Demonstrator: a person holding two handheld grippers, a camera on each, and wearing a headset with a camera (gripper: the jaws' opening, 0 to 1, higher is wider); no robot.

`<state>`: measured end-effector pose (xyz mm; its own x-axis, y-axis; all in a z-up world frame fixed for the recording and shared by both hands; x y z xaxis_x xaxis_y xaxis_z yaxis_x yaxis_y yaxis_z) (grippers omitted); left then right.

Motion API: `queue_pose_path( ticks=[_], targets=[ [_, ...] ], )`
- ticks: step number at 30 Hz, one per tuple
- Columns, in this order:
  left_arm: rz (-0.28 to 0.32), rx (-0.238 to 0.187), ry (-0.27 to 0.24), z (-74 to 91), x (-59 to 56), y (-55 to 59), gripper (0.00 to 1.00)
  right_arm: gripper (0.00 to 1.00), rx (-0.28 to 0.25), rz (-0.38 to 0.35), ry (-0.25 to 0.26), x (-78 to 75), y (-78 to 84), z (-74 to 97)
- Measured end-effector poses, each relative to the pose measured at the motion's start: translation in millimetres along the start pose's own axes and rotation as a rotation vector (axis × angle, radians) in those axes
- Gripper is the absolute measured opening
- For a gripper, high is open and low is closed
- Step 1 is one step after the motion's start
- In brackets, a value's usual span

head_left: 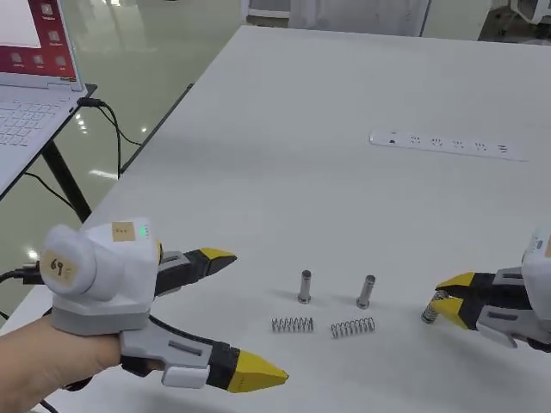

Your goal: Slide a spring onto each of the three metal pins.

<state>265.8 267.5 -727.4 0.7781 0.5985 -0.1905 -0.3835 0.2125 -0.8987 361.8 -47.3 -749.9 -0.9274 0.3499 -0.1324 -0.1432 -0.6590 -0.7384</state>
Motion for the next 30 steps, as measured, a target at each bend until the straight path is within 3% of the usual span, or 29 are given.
queue_pose_path(
  ticks=[11,30],
  targets=[
    [0.007,0.008,-0.018,9.0,0.5,2.0,0.97,0.11,-0.001,-0.01,0.004,0.6,-1.6,4.9],
    [0.009,0.012,-0.021,10.0,-2.1,2.8,0.97,0.11,-0.047,0.068,-0.021,15.4,-25.3,21.1]
  ],
)
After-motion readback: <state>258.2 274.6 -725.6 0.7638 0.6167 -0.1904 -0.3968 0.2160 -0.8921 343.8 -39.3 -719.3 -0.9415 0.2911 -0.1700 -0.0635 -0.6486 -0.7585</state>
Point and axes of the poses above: the centre of the closed fingertips' face, and the gripper's own axes: z roughly backward along the fingers, x roughly to its left, y roughly out of its underside, the point moved 10 cm from there along z, roughly backward along the fingers
